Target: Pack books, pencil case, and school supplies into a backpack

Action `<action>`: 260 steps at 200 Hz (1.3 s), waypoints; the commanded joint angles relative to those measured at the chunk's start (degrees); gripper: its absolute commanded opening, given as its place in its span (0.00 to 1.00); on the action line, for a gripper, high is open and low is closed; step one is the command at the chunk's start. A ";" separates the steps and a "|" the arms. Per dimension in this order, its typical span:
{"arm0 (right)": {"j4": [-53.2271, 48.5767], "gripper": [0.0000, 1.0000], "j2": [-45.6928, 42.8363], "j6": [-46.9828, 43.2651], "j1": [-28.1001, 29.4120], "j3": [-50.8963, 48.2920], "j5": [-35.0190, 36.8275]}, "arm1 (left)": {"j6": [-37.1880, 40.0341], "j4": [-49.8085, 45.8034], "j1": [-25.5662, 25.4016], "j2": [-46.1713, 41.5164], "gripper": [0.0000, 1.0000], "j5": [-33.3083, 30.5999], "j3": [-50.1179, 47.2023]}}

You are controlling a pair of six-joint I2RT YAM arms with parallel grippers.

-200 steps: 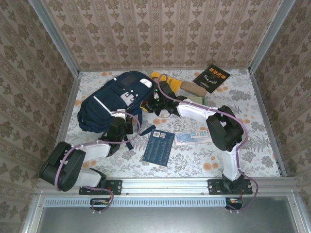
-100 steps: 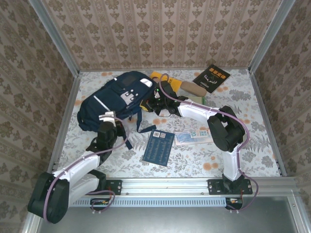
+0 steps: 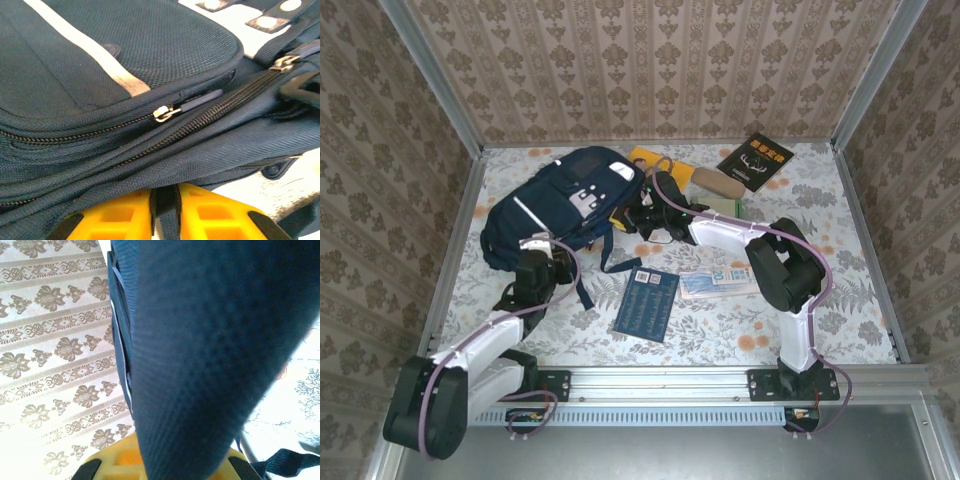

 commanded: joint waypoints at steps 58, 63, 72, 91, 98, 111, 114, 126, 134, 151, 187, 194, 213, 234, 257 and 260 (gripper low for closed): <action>5.27 0.00 -7.94 1.98 1.45 -3.46 -1.27 | 0.74 3.98 8.58 17.44 0.21 6.72 11.78; 5.36 0.00 -7.70 2.16 1.48 -3.37 -1.27 | 0.46 4.56 8.70 17.67 0.22 7.79 11.75; 5.44 0.00 -7.28 2.51 1.34 -3.07 -1.27 | 0.02 5.77 8.68 17.52 0.24 9.58 11.29; 4.51 0.00 -6.34 2.53 1.10 -0.82 -1.70 | -1.98 7.69 8.04 15.01 0.34 11.61 8.49; 3.80 0.00 -5.91 2.40 1.07 0.34 -1.89 | -2.44 9.62 7.30 13.33 0.37 11.47 6.38; 3.08 0.00 -5.25 2.30 0.98 2.26 -2.30 | -1.43 14.54 4.89 9.68 0.41 9.76 1.73; 3.01 0.00 -5.10 2.30 0.99 2.65 -2.35 | -0.99 15.27 4.10 8.73 0.41 8.68 0.85; 2.67 0.00 -4.65 2.30 0.99 3.89 -2.71 | 1.37 16.20 0.39 5.40 0.46 3.13 -1.67; 2.49 0.00 -4.40 2.15 0.99 4.54 -2.84 | 3.15 15.60 -1.42 3.60 0.48 0.71 -2.34; 2.18 0.00 -4.20 2.08 0.92 5.14 -3.08 | 4.58 13.24 -4.20 1.96 0.50 -1.04 -2.06; 2.53 0.00 -4.33 3.16 0.99 5.52 -3.65 | 4.88 16.15 -7.16 3.24 0.43 -6.03 -2.91; 2.44 0.00 -4.58 3.27 0.97 5.51 -3.76 | 5.14 16.96 -7.17 3.68 0.42 -6.47 -2.92; 1.46 0.00 -5.25 2.85 0.99 5.48 -3.65 | 6.27 17.22 -8.89 5.24 0.40 -7.09 -1.41; 0.98 0.00 -5.82 3.22 0.99 5.34 -3.70 | 8.40 16.96 -10.27 6.11 0.39 -7.74 0.24; 0.83 0.00 -5.58 3.54 1.06 5.88 -4.02 | 10.61 18.78 -11.62 6.68 0.39 -10.03 0.20; 0.78 0.00 -5.60 3.54 1.07 5.98 -4.02 | 10.97 18.84 -11.64 6.76 0.39 -10.34 0.23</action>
